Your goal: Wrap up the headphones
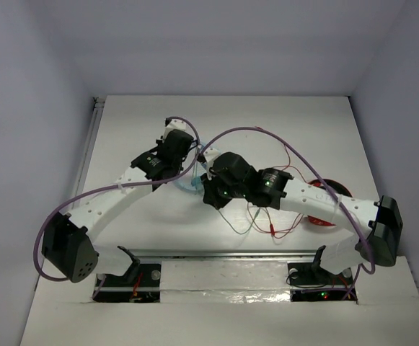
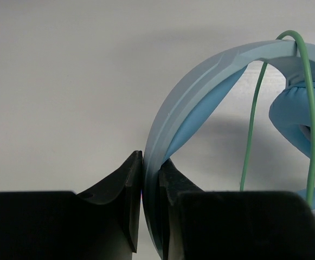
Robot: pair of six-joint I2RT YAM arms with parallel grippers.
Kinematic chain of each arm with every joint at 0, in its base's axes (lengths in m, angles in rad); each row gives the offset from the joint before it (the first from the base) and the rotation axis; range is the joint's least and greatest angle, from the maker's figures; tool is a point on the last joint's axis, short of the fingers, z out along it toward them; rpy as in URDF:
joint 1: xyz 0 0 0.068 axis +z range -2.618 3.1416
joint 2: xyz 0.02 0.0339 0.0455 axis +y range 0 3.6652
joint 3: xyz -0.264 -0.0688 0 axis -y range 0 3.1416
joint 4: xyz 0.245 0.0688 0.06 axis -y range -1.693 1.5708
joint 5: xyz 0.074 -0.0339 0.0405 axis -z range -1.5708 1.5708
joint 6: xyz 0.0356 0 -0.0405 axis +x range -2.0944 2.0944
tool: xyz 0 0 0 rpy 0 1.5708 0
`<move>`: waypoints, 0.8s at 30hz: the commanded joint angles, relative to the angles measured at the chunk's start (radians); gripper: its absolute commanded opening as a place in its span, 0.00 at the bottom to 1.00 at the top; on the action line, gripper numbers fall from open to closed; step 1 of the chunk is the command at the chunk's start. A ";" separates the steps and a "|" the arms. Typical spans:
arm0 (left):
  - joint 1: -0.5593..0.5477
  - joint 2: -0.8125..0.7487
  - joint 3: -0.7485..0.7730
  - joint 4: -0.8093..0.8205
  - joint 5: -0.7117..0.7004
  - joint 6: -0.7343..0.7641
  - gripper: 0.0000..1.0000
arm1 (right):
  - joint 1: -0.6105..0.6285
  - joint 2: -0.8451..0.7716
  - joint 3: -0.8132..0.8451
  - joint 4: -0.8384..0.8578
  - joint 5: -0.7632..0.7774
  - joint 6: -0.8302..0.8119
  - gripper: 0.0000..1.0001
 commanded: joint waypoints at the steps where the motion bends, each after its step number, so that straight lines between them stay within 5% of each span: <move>1: -0.036 -0.051 0.025 -0.008 0.084 0.068 0.00 | 0.008 0.025 0.089 -0.077 0.115 -0.100 0.00; 13: -0.108 -0.134 -0.051 -0.029 0.222 0.135 0.00 | 0.008 0.071 0.237 -0.215 0.434 -0.186 0.00; 24: -0.108 -0.243 -0.110 -0.013 0.403 0.125 0.00 | -0.062 -0.007 0.197 -0.064 0.590 -0.141 0.07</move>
